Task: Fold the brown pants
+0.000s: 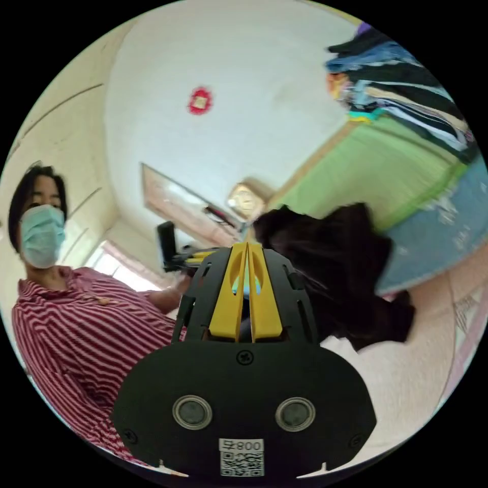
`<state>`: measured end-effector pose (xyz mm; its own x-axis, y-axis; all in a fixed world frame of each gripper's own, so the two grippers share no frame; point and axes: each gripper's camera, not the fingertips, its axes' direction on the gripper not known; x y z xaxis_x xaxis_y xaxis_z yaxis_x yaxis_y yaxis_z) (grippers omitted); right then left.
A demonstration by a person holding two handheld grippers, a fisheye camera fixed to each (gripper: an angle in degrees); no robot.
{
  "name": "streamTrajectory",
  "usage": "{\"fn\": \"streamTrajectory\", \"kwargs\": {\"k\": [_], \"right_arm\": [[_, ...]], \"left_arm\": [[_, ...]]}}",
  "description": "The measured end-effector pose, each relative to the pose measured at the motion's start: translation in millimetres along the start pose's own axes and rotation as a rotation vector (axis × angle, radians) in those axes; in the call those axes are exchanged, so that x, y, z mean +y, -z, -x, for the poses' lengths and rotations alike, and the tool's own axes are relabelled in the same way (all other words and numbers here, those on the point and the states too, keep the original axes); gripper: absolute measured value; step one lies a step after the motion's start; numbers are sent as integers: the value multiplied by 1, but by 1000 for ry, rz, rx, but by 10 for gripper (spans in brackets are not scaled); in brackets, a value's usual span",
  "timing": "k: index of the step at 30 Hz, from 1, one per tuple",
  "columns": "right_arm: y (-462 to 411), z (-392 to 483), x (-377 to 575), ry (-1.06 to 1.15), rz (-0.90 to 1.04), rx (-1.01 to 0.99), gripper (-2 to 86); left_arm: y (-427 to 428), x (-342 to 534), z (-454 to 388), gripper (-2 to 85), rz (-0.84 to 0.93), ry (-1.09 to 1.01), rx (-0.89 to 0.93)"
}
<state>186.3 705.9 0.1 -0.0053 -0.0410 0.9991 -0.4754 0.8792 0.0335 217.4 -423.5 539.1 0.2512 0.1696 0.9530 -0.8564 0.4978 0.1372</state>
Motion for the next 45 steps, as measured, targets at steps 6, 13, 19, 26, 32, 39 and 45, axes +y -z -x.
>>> {"fn": "streamTrajectory", "kwargs": {"k": [6, 13, 19, 26, 32, 39, 45], "right_arm": [[-20, -143, 74, -348, 125, 123, 104], [-69, -242, 150, -667, -51, -190, 138], [-85, -257, 161, -708, -224, -350, 103], [-43, -201, 109, -512, -183, -298, 56], [-16, -80, 29, -174, -107, -371, 39], [-79, 46, -66, 120, 143, -272, 37], [-131, 76, -114, 195, 270, -323, 41]], "left_arm": [[-25, 16, 10, 65, 78, 72, 124], [-42, 31, 11, 67, 121, 137, 157], [-60, 44, 10, 68, 145, 162, 187], [-73, 53, -1, 76, 105, 96, 171], [-80, 52, -31, 106, 9, -50, 175], [-77, 78, -61, 115, -23, -108, -124], [-62, 135, -34, 81, -79, 16, 4]]}}
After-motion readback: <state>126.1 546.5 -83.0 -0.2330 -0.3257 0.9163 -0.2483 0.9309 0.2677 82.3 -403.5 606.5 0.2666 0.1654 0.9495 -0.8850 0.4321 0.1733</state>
